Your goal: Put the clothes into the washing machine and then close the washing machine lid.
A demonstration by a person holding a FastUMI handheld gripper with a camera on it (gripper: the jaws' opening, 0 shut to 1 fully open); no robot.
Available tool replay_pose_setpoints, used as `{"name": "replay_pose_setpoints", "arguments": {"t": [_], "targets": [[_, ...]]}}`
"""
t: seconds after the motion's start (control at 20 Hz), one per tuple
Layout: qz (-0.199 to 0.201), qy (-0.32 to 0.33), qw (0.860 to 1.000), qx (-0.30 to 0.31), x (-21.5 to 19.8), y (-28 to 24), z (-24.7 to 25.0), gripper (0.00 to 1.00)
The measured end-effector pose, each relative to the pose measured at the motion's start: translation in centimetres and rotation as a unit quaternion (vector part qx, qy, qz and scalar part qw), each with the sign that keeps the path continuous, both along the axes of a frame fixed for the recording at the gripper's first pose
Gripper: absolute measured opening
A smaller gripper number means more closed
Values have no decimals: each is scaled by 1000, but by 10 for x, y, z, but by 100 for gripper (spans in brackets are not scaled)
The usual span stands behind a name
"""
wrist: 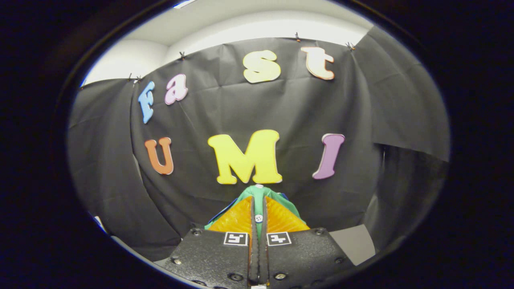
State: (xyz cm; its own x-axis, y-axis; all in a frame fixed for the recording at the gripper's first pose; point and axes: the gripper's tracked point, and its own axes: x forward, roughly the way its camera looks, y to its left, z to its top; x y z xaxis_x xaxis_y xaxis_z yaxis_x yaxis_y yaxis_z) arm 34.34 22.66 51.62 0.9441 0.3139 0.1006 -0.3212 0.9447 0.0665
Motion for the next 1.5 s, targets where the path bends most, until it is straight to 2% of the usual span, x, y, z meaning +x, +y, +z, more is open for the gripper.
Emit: {"name": "replay_pose_setpoints", "arguments": {"t": [0.35,0.6,0.85,1.05,1.5], "targets": [[44,-9,999,21,-4,80,34,4],[65,9,997,39,15,133,22,4],[72,39,996,30,56,166,-29,4],[103,90,990,27,90,198,-90,4],[104,184,977,3,140,231,-215,4]]}}
